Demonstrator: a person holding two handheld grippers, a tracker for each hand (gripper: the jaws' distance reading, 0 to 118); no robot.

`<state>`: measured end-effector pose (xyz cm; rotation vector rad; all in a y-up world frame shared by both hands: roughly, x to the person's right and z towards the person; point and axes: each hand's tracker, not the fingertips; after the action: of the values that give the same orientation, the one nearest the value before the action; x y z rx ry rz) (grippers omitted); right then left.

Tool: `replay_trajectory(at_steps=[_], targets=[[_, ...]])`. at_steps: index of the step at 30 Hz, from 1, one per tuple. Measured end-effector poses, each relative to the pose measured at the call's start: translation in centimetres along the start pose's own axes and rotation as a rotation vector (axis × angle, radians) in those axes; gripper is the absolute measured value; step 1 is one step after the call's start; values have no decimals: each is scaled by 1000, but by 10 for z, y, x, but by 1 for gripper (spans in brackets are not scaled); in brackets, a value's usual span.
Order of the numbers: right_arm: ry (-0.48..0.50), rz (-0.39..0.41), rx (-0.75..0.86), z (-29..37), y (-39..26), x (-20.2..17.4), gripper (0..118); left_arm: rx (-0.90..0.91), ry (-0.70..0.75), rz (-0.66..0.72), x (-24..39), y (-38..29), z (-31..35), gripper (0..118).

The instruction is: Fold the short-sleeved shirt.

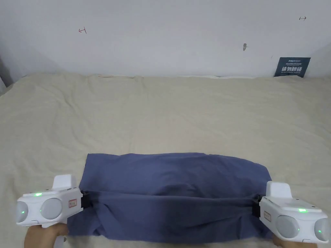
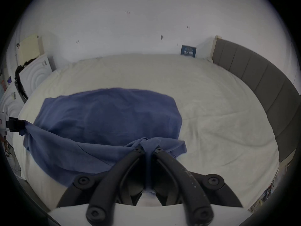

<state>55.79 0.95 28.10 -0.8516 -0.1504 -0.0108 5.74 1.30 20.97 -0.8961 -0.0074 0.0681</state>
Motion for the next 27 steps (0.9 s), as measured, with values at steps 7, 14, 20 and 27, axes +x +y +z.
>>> replay_trajectory(at_steps=[7, 14, 20, 27], targets=[[-8, -50, -136, -67, -1, 3, 10, -116, 51, -76, 18, 3, -47, 5], [-1, -67, -81, -44, -1, 4, 75, -104, 73, -46, 26, 6, -16, 94], [55, -92, 205, 53, 9, 6, 110, 157, -11, -14, 30, -2, 65, 112], [52, -33, 502, 179, 2, -3, 110, 511, -49, -23, 55, -22, 182, 112]])
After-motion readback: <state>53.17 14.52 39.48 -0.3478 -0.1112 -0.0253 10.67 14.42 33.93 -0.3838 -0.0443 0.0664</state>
